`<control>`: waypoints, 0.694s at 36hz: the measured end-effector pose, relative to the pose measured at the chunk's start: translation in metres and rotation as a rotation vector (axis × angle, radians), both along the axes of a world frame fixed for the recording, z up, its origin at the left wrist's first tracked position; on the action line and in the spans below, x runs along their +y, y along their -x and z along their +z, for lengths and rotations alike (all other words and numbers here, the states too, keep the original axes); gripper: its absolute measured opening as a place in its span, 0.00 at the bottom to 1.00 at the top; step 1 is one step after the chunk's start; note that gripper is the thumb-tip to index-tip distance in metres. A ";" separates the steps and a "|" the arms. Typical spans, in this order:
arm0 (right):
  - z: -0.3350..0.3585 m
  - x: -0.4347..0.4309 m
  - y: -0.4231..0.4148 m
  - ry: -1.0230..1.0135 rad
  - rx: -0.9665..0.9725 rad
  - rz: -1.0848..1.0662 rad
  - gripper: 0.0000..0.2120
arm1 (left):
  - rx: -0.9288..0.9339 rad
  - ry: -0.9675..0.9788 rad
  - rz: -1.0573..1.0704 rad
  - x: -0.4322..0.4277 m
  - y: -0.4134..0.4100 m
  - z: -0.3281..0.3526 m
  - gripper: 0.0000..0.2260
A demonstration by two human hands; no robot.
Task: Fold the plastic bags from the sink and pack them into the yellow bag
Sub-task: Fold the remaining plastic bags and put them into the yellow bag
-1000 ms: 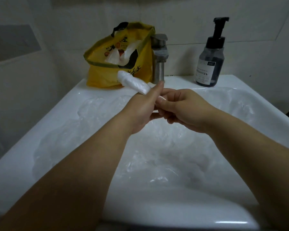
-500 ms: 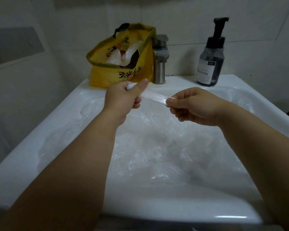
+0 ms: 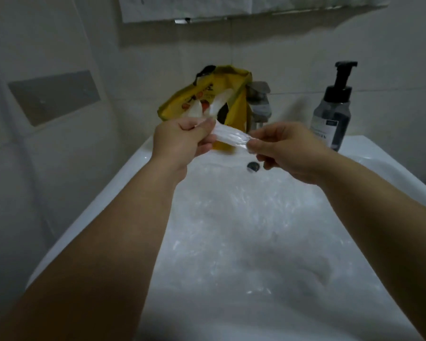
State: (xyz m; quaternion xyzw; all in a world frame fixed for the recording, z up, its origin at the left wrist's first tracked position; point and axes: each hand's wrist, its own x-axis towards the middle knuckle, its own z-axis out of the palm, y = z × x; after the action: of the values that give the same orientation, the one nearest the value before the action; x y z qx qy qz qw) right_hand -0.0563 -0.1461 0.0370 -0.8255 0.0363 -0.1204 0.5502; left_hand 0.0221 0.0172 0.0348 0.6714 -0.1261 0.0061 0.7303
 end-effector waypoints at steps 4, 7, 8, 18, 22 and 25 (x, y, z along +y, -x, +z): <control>0.026 0.009 -0.035 0.111 -0.152 -0.120 0.03 | 0.013 -0.082 0.160 0.009 -0.027 0.009 0.10; 0.045 0.012 -0.061 0.189 -0.287 -0.241 0.05 | 0.094 -0.232 0.056 0.012 -0.039 0.010 0.14; 0.050 0.013 -0.072 0.223 -0.317 -0.259 0.07 | 0.094 -0.307 -0.018 0.014 -0.042 0.010 0.20; 0.063 0.029 -0.142 1.103 -0.088 -0.089 0.13 | -0.301 -0.681 -0.006 0.013 -0.096 0.032 0.07; 0.060 0.032 -0.168 1.292 0.035 -0.044 0.06 | -0.369 -0.643 -0.058 0.013 -0.110 0.043 0.08; 0.065 0.029 -0.179 1.413 0.122 -0.049 0.11 | -0.354 -0.544 -0.063 0.014 -0.125 0.044 0.08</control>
State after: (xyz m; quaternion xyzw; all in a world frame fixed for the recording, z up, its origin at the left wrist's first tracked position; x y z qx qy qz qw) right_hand 0.1226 -0.1172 0.1016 -0.9891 -0.0013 -0.0811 -0.1229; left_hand 0.1475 0.0310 0.0787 0.8261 -0.2689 0.0659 0.4909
